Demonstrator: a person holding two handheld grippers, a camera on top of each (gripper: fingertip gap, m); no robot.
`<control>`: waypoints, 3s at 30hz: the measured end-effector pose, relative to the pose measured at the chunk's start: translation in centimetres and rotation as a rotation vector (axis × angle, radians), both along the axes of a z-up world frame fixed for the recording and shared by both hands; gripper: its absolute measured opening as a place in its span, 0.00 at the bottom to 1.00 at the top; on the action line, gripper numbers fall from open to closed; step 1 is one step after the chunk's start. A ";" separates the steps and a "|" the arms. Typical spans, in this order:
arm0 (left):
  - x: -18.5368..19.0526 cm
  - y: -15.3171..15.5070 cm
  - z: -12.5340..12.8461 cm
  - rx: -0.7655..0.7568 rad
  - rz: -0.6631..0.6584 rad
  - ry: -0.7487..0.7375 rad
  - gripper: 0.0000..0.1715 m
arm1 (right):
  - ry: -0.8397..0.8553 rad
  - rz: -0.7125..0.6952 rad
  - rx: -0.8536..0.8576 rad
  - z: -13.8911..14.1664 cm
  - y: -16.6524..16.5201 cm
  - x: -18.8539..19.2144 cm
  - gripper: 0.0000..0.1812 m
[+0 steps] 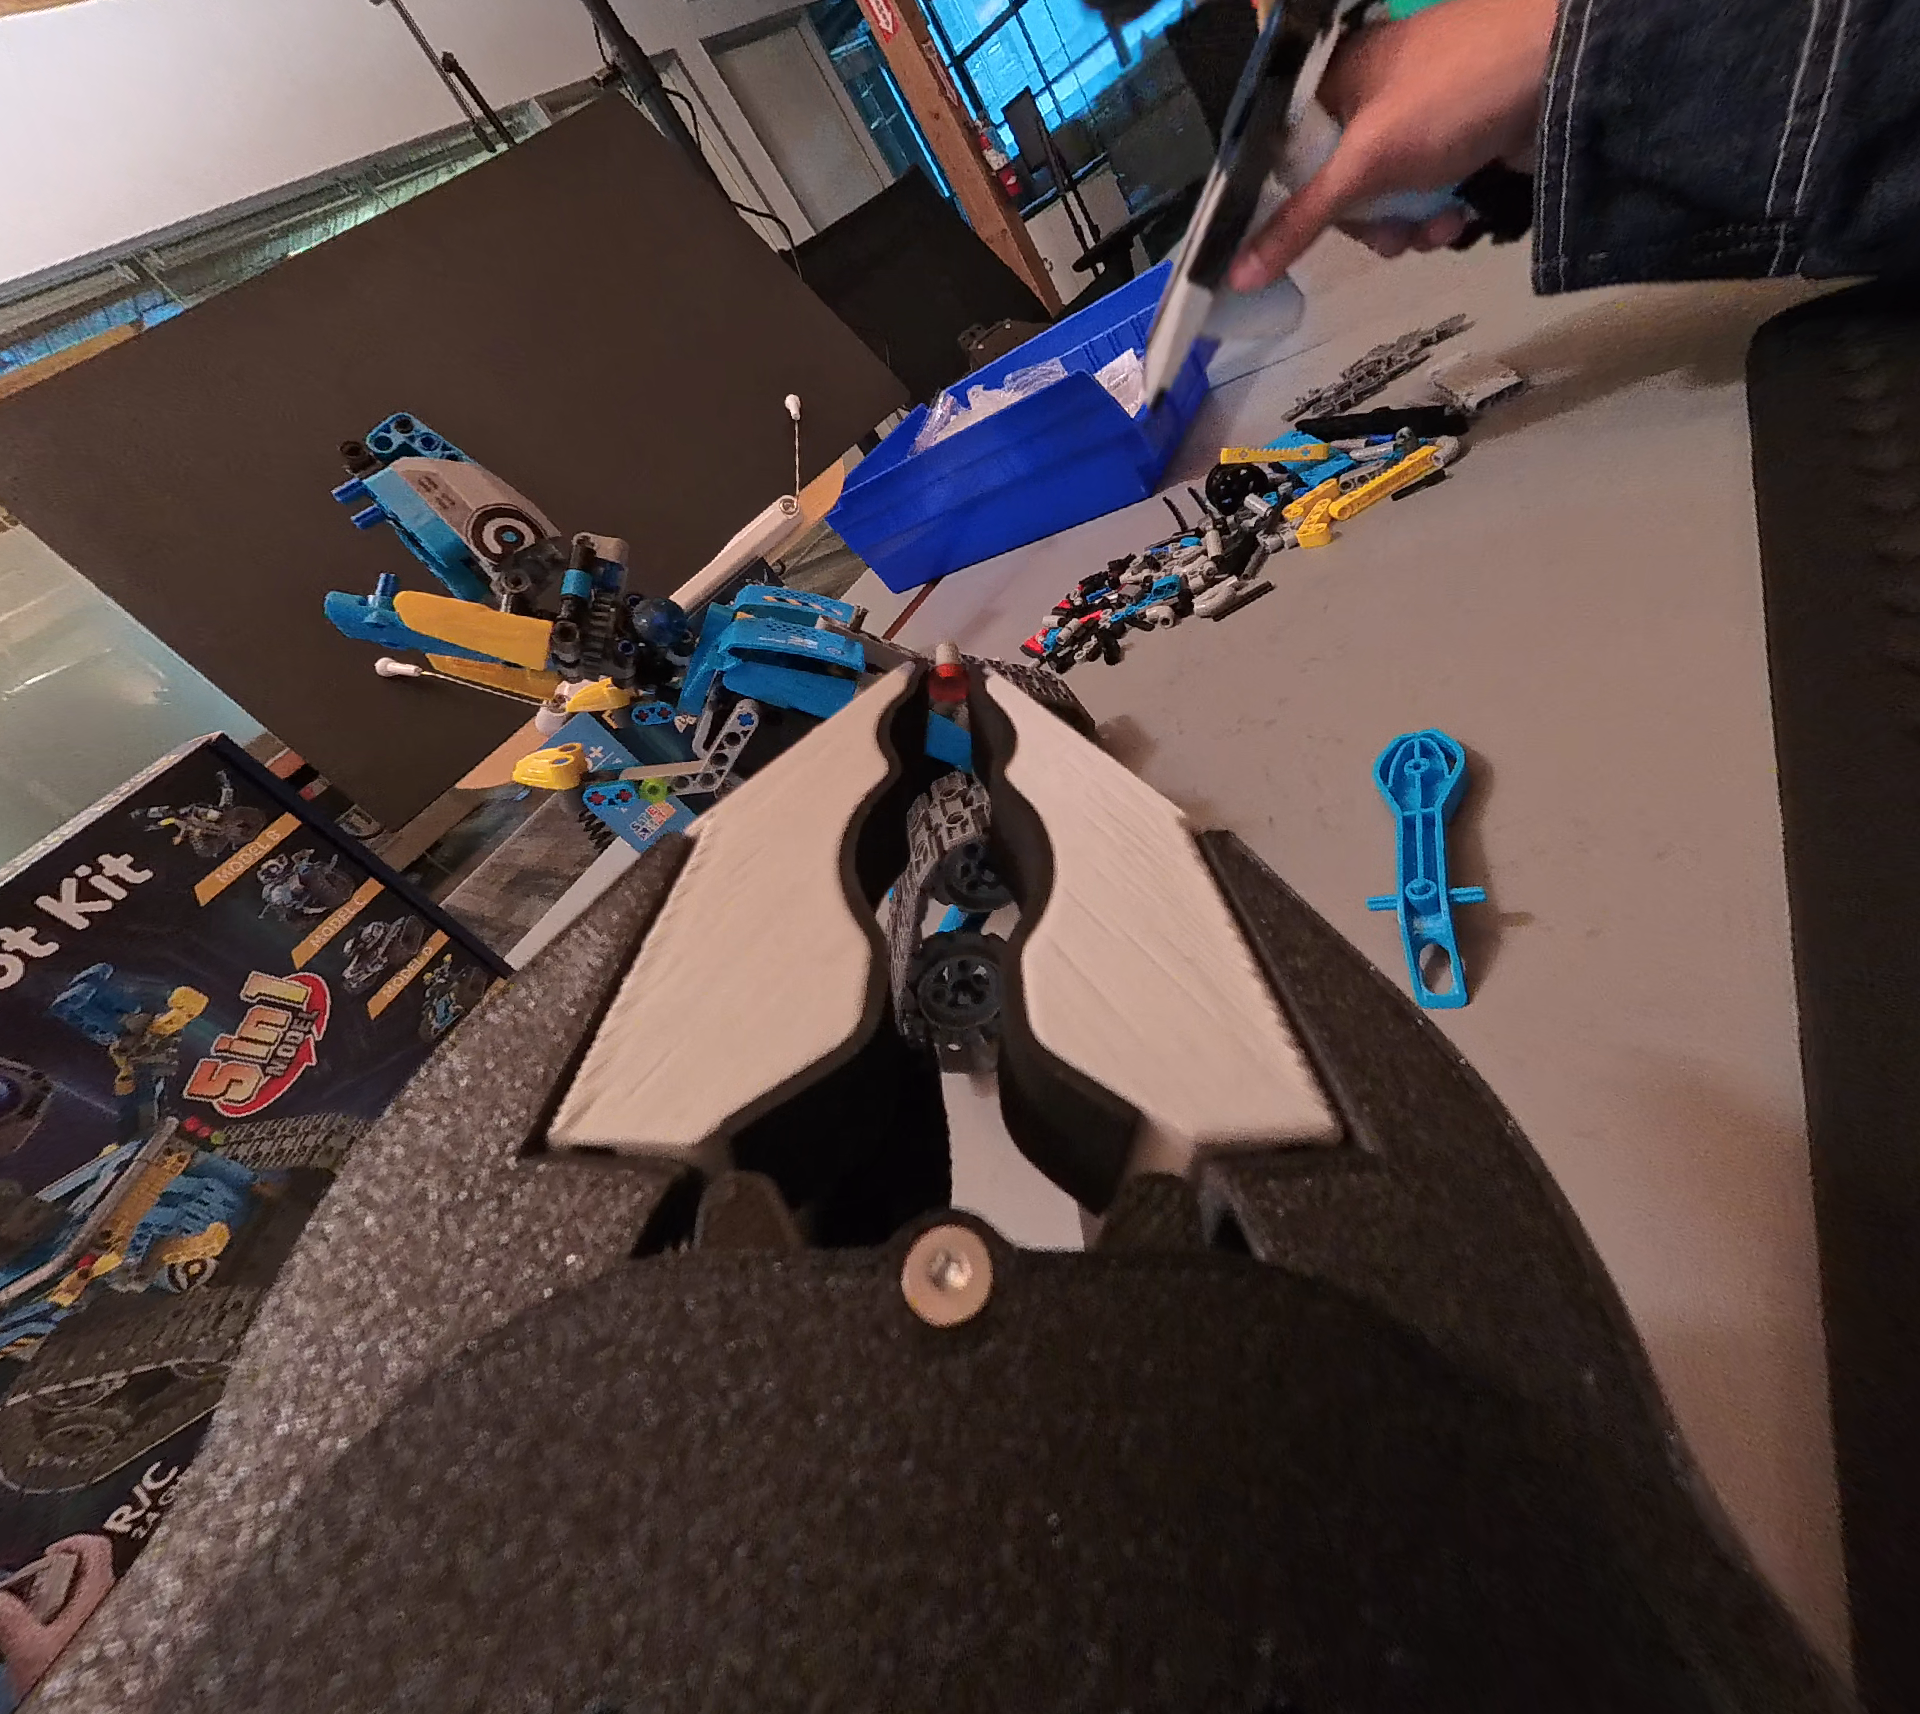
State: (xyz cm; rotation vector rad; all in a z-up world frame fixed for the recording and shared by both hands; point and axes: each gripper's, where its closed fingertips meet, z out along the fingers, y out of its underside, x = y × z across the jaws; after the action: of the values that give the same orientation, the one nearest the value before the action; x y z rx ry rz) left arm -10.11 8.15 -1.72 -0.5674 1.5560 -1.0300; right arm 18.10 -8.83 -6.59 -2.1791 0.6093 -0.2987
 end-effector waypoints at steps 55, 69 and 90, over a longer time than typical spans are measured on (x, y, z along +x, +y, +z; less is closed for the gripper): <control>-0.4 -2.4 -1.1 0.117 -0.064 0.001 0.04 | 1.066 0.840 0.818 4.2 15.7 -29.5 0.03; -0.4 -2.8 -1.1 0.143 -0.022 0.030 0.03 | 1.021 0.861 0.809 4.0 15.1 -29.1 0.00; 0.3 -1.2 -2.9 0.028 -0.005 0.148 0.04 | 0.193 0.174 0.198 -4.1 0.9 -4.4 0.01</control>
State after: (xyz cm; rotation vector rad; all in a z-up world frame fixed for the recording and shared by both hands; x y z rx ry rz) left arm -9.84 6.96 -4.67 -0.6325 1.7000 -0.9872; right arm 13.73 -7.91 -10.64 -2.0650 0.5262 0.0636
